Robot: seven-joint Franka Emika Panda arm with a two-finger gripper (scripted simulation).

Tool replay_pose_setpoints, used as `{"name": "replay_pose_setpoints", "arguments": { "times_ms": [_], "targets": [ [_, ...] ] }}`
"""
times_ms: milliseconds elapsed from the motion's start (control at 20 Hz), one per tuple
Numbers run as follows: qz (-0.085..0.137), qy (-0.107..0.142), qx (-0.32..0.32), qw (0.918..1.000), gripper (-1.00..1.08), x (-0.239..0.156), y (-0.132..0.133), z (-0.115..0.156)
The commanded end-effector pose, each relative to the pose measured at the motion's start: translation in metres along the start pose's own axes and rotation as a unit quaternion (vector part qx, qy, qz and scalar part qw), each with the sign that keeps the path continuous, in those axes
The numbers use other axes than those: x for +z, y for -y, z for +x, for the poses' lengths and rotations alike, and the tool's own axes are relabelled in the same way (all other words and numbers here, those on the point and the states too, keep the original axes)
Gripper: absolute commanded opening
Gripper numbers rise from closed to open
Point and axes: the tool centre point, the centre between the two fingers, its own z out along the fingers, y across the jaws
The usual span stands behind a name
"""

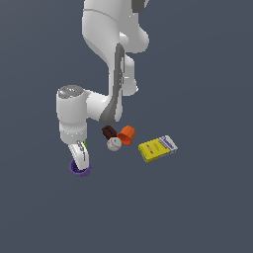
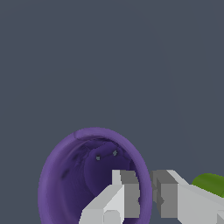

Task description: Pick up a designated object from a clutter of objects.

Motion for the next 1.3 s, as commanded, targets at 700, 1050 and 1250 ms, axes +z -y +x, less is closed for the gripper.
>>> {"name": "replay_pose_setpoints", "arguments": {
  "times_ms": [700,1050,1250],
  "targets": [
    [0.001,-0.001,0.002,1.0,-1.0,-0.123,0.092,-0.075],
    [0.0,-0.003,0.002,1.0,-1.0,-0.183,0.137,-0.111],
    [0.0,-0.004,0.002,1.0,-1.0,-0.219,0.164,-0.133]
  ]
}}
